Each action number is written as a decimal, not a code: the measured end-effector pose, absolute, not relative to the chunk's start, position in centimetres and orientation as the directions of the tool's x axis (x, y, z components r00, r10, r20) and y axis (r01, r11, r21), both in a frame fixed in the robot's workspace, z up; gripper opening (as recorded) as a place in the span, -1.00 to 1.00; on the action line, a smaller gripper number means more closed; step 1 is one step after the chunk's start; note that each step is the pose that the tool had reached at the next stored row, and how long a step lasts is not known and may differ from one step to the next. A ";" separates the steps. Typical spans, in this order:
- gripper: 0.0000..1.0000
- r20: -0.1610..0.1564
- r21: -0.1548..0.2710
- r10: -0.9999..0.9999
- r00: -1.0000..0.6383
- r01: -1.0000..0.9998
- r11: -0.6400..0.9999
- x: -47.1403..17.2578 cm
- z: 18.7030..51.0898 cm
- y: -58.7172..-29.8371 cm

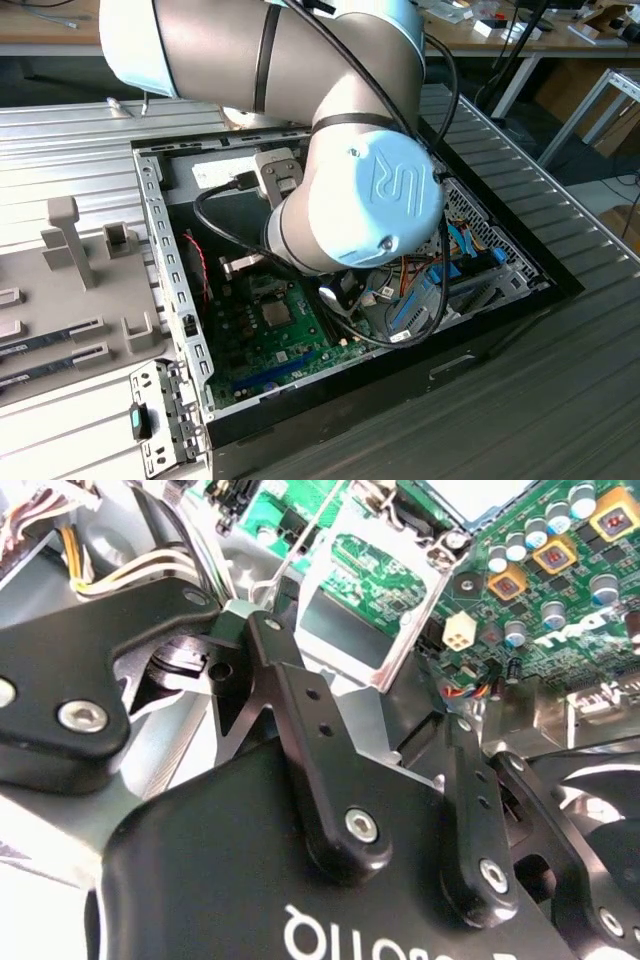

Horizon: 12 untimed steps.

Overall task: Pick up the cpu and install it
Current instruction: 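Close the cpu cover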

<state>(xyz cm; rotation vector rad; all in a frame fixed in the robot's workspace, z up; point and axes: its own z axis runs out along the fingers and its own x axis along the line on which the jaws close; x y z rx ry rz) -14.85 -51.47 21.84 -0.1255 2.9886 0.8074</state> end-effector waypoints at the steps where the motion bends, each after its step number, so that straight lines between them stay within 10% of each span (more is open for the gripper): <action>1: 0.14 -0.063 0.506 -0.066 -0.996 -0.089 0.858 -14.8 21.8 -51.6; 12: 0.14 -0.064 0.543 -0.064 -0.996 -0.088 0.835 -14.7 22.0 -53.5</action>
